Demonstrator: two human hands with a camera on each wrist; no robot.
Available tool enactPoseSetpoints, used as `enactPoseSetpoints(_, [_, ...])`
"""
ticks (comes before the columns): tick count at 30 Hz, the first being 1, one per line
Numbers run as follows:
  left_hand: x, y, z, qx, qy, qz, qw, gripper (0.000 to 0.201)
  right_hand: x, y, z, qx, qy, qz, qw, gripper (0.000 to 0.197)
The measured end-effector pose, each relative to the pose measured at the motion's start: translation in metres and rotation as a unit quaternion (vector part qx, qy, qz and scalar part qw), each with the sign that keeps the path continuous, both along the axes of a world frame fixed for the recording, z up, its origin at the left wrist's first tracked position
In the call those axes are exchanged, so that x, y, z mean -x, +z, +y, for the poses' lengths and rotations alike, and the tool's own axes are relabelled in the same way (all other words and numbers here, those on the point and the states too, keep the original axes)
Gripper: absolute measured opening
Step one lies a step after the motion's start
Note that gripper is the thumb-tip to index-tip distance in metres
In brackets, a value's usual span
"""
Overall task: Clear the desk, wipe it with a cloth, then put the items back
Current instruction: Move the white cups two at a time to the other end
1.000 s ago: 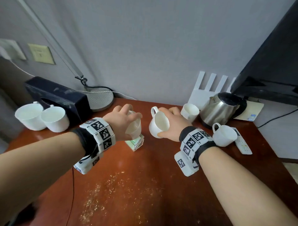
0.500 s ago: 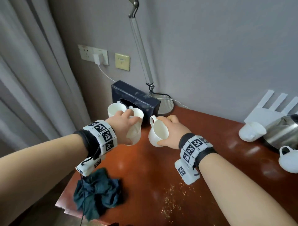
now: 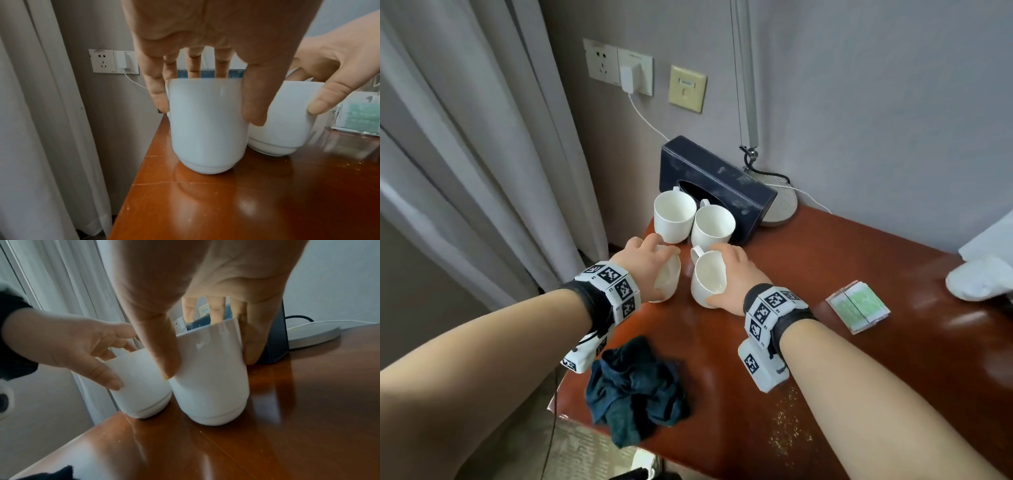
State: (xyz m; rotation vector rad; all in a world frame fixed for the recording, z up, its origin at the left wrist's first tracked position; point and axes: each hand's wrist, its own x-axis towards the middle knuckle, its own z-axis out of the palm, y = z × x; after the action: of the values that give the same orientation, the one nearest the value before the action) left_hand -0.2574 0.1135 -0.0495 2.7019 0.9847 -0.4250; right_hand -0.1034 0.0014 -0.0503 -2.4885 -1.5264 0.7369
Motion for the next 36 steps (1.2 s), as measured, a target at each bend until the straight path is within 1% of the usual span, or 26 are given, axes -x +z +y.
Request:
enactPoseSetpoints(4, [-0.007,-0.002,0.005,0.017,0.007,-0.037,0.999,0.078,-0.001,-0.001,0.004,-0.017,-0.010,0.006,1.000,0.077])
enactPoseSetpoints(6, [-0.009,-0.003,0.007,0.031,0.020,-0.056,0.998,0.083,-0.001,-0.001,0.003,-0.017,-0.013,0.006,1.000,0.077])
enactPoseSetpoints(10, [-0.005,-0.003,0.009,0.077,0.085,-0.093,0.989,0.098,-0.003,0.002,0.000,-0.008,-0.026,0.018,0.999,0.079])
enactPoseSetpoints(13, [-0.003,0.002,0.011,0.098,0.112,-0.092,0.985,0.096,-0.006,0.007,-0.001,-0.005,-0.046,0.041,0.998,0.083])
enactPoseSetpoints(17, [-0.006,0.005,0.012,0.093,0.127,-0.086,0.984,0.096,-0.007,0.011,0.001,-0.005,-0.064,0.047,0.997,0.086])
enactPoseSetpoints(23, [-0.011,0.002,0.007,0.087,0.151,-0.078,0.982,0.100,-0.001,0.008,0.006,-0.010,-0.080,0.050,0.995,0.080])
enactPoseSetpoints(26, [-0.013,0.000,0.004,0.086,0.162,-0.086,0.979,0.100,-0.001,0.008,0.006,-0.009,-0.078,0.048,0.996,0.079])
enactPoseSetpoints(32, [-0.016,-0.002,-0.003,0.082,0.183,-0.111,0.973,0.094,0.001,0.009,0.004,-0.001,-0.058,0.029,0.998,0.076])
enactPoseSetpoints(34, [-0.014,-0.004,-0.005,0.067,0.178,-0.121,0.974,0.094,-0.001,0.011,0.001,0.002,-0.053,0.019,0.998,0.075])
enactPoseSetpoints(36, [-0.013,-0.002,-0.007,0.045,0.155,-0.128,0.979,0.095,-0.004,0.016,-0.004,0.000,-0.050,0.004,0.999,0.075])
